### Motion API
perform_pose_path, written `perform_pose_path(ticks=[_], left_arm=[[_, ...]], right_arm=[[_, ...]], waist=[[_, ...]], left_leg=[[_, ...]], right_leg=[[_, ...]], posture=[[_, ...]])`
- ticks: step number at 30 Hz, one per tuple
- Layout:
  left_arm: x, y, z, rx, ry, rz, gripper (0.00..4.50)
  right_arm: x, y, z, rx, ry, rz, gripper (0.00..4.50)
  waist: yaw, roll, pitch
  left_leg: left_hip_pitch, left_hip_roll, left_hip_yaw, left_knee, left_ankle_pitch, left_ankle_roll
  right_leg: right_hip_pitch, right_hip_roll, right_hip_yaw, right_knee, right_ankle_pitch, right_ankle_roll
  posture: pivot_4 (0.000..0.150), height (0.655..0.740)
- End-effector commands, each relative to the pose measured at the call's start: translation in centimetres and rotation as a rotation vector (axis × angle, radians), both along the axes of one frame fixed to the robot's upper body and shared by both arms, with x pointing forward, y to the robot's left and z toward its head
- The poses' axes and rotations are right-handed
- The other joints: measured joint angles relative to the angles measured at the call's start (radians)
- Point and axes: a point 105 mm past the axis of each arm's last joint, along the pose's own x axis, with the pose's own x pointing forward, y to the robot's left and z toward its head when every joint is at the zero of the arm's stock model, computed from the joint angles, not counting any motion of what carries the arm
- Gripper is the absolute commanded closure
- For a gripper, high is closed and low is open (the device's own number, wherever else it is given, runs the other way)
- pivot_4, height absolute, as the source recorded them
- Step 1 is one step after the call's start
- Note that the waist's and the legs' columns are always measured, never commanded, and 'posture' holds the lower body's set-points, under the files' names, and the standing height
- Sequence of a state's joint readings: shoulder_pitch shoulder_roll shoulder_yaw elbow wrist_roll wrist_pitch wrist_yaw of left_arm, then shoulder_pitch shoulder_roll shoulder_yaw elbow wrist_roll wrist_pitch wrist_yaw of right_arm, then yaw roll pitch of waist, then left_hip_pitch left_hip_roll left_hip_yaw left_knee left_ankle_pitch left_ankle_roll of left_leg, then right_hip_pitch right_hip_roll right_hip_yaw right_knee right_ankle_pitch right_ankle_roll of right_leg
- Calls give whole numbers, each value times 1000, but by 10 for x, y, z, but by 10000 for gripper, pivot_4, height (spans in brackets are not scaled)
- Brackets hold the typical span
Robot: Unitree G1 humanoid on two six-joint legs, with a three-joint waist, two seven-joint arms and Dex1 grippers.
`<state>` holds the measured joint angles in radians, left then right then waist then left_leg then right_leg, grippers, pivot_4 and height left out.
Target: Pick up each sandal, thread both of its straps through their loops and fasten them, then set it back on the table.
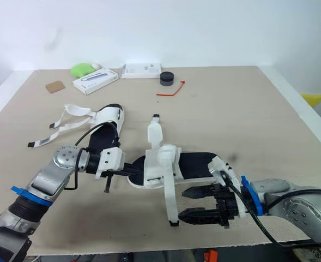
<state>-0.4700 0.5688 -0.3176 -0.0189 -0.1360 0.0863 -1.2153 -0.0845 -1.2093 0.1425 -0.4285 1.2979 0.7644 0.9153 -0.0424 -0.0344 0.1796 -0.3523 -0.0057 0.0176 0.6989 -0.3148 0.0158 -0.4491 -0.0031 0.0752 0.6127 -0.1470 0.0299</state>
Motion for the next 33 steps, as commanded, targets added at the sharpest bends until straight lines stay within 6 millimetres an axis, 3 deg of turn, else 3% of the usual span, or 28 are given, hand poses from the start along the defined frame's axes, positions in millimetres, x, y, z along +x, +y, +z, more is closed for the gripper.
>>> perform_pose_path(ticks=[1,7,13,17,23,26,30,33], left_arm=[[-1,-2,2,0,-10,-13,45000],[-1,-3,3,-4,-12,-10,45000],[-1,-1,4,-7,-16,1,45000],[-1,-2,4,-9,-16,5,45000],[-2,-2,4,-11,-15,7,45000],[-2,-2,3,-11,-13,8,45000],[-2,-2,3,-9,-10,7,45000],[-2,-2,2,-9,-10,7,45000]], right_arm=[[2,12,13,55,57,0,375],[9,22,-4,-16,134,-17,375],[3,24,-19,-98,199,12,375],[8,27,-22,-106,199,-14,13180],[16,29,-18,-67,208,-51,43778],[18,30,-4,-18,202,-43,44850],[32,32,40,124,166,-23,44850],[46,31,60,157,140,-49,44850]], waist=[[-1,0,0],[0,0,0],[0,-1,0],[-1,-1,0],[-1,-1,-1],[-1,-1,-1],[-4,-1,-1],[-4,-1,-1]], left_leg=[[0,0,0,0,0,0],[-1,0,-1,1,0,0],[-2,0,-1,1,0,0],[-2,0,-1,2,0,0],[-2,0,-1,2,0,0],[-3,0,-1,2,0,0],[-2,0,0,2,0,0],[-2,0,0,2,0,0]], right_leg=[[0,0,0,0,0,0],[0,0,0,0,0,1],[-1,-1,0,-1,1,1],[-1,0,0,-1,1,2],[-1,0,0,-1,1,2],[-1,-1,0,-1,1,2],[-1,0,0,-1,2,2],[0,0,0,-1,2,2]], posture=[[1500,7400],[1500,7400],[1500,7400],[1500,7400],[1500,7400],[1500,7400],[1500,7400],[1500,7400]])
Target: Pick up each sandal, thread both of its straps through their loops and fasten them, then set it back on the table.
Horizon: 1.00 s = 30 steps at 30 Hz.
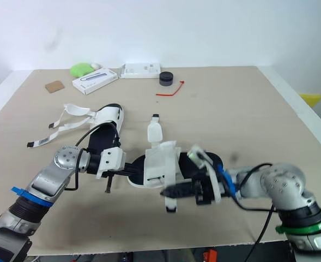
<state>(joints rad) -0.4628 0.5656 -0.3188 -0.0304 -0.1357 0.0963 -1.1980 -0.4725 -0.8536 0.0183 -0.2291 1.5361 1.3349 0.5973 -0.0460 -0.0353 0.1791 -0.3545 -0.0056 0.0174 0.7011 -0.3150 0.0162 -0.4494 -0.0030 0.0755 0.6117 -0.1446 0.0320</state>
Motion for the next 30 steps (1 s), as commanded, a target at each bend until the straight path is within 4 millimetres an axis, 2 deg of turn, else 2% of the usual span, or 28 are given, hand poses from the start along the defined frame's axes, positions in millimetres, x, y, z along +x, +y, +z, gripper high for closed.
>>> perform_pose_path(ticks=[1,3,5,12,17,26,30], left_arm=[[-2,-1,2,-2,-10,-6,45000],[-2,-2,2,-3,-11,-6,45000],[-2,-3,2,-6,-11,-7,45000],[-3,-5,1,-12,-13,-7,45000],[-3,-4,1,-12,-14,-3,45000],[-5,-3,0,-8,-12,2,45000],[-5,-3,0,-9,-12,0,45000]], right_arm=[[13,-1,28,70,-34,-29,44850],[23,0,37,81,-44,-56,44850],[31,1,38,68,-45,-77,44850],[52,-5,9,-55,-19,-179,44850],[57,-2,4,-79,-17,-176,44850],[64,4,23,-56,-80,-152,44850],[61,5,22,-68,-78,-131,44850]], waist=[[0,0,0],[0,0,0],[1,0,0],[1,0,0],[1,0,0],[0,0,0],[0,0,0]], left_leg=[[0,0,0,0,0,0],[-1,0,0,0,0,0],[-2,0,0,0,0,0],[-5,-1,0,0,-1,1],[-5,0,0,0,-1,1],[-5,0,-1,1,-1,1],[-5,0,-1,1,-1,2]], right_leg=[[0,0,0,0,0,0],[0,0,0,0,0,0],[-1,0,0,-1,0,0],[-3,-2,0,-2,0,1],[-3,-2,0,-1,0,1],[-4,-2,-1,-2,0,1],[-5,-2,-1,-2,0,1]], posture=[[1500,7400],[1500,7400],[1500,7400],[1500,7400],[1500,7400],[1500,7400],[1500,7400]])
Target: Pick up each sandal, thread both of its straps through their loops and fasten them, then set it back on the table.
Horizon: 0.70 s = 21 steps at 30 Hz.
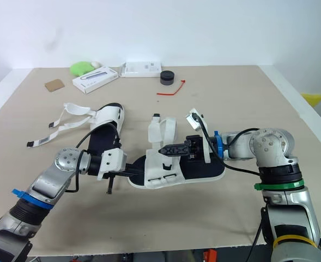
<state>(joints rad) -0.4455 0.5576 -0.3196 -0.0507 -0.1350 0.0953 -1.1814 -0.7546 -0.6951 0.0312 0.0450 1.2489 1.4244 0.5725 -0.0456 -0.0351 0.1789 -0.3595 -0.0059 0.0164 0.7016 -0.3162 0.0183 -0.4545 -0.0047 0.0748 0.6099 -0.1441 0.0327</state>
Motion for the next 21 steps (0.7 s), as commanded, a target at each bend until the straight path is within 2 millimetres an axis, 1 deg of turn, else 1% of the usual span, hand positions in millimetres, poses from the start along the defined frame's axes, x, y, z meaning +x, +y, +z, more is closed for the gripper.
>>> perform_pose_path(ticks=[1,4,12,17,21], left_arm=[[-2,0,0,7,-7,-2,45000],[-2,-1,0,6,-7,-2,45000],[-1,0,-1,8,-5,-2,45000],[-1,-1,-1,7,-7,-3,45000],[-1,-1,-2,8,-6,-4,45000]], right_arm=[[-5,-1,9,15,-29,28,44850],[-9,-2,2,-7,-8,40,44850],[-14,-6,-1,-17,34,45,44850],[-9,-12,-10,-43,64,-1,44850],[-4,-16,-17,-77,51,-32,44850]], waist=[[0,0,0],[0,0,0],[0,0,0],[0,0,0],[0,0,0]], left_leg=[[0,0,0,0,0,0],[0,0,0,0,0,0],[0,0,0,0,0,0],[0,0,0,0,0,0],[0,0,0,0,0,0]], right_leg=[[0,0,0,0,0,0],[0,0,0,0,0,0],[0,0,0,0,0,0],[0,0,0,0,0,0],[0,0,0,0,0,0]], posture=[[1500,7400],[1500,7400],[1500,7400],[1500,7400],[1500,7400]])
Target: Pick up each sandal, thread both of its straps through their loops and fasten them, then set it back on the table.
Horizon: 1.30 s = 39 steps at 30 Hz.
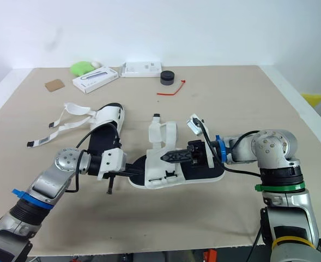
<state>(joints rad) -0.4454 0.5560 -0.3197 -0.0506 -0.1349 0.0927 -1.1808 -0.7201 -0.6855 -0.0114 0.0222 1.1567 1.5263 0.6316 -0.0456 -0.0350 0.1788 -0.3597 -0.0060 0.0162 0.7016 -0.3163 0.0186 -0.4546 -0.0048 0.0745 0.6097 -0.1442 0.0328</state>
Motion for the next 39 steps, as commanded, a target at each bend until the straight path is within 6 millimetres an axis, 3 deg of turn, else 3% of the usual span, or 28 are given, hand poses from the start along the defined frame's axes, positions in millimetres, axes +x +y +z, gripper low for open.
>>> perform_pose_path(ticks=[1,12,20,27,39], left_arm=[[-1,-1,-2,11,-4,-2,45000],[-2,1,-2,16,-2,5,45000],[-2,2,-2,16,-1,6,45000],[-2,0,-2,14,0,4,45000],[-4,2,-4,18,7,7,45000]], right_arm=[[5,-7,-5,-39,-25,-39,44850],[8,-9,-14,-87,-74,-14,44850],[-6,0,-7,-62,-59,72,44850],[-4,2,-27,-174,-117,73,44850],[-3,12,20,-9,-117,73,44850]], waist=[[0,0,0],[0,0,0],[0,0,0],[0,0,0],[0,0,0]], left_leg=[[0,0,0,0,0,0],[0,0,0,0,0,0],[0,0,0,0,0,1],[1,0,-1,0,0,1],[1,0,-1,0,0,1]], right_leg=[[0,0,0,0,0,0],[0,0,0,0,0,0],[-1,0,0,0,0,0],[-1,0,0,0,0,0],[-1,0,0,0,0,0]], posture=[[1500,7400],[1500,7400],[1500,7400],[1500,7400],[1500,7400]])
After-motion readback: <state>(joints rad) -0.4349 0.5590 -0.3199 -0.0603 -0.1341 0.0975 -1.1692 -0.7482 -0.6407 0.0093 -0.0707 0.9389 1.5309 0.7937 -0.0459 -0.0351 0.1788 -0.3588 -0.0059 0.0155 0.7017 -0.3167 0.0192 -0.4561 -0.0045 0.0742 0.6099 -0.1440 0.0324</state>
